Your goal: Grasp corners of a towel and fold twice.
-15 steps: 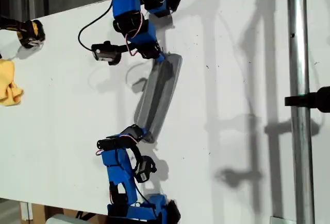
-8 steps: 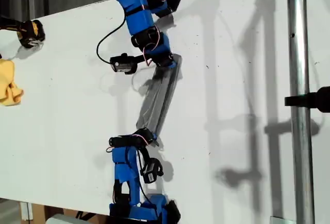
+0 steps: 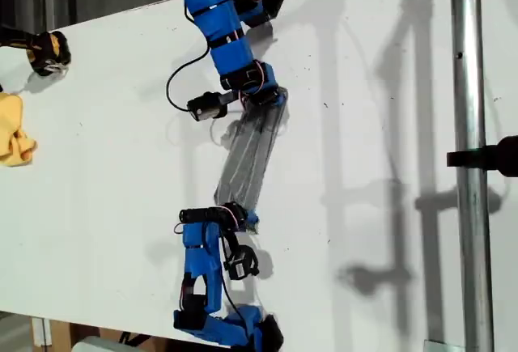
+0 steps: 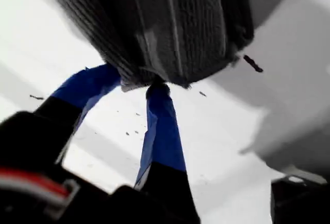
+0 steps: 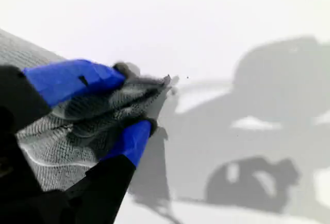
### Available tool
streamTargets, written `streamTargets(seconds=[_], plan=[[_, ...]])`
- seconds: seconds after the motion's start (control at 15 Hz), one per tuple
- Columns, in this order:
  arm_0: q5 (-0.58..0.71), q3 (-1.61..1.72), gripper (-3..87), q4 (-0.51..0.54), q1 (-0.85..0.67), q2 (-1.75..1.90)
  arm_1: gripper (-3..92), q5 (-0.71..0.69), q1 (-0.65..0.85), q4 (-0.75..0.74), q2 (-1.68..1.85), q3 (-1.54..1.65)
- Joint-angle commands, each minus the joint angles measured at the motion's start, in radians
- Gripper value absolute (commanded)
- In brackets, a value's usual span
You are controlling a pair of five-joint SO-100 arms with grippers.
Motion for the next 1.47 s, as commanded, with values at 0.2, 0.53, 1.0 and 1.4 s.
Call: streamTargets(seconds=[0.2,0.53,1.0,1.4], plan=[[0.023,0.103,36.9,0.032,-0.009,0.333,27.4,0.003,0.008,0.253,0.457,-0.127],[-0.094,0.359,36.0,-0.011,-0.025,0.718,29.9,0.114,0.012,0.265,1.023,0.141],[-0.555,1.371,28.1,-0.627,0.163,1.641,28.1,0.287,-0.011,0.206,1.618,0.584],[-0.549,1.845,19.5,-0.520,0.172,2.514,29.7,0.319,-0.017,0.181,1.663,0.678]])
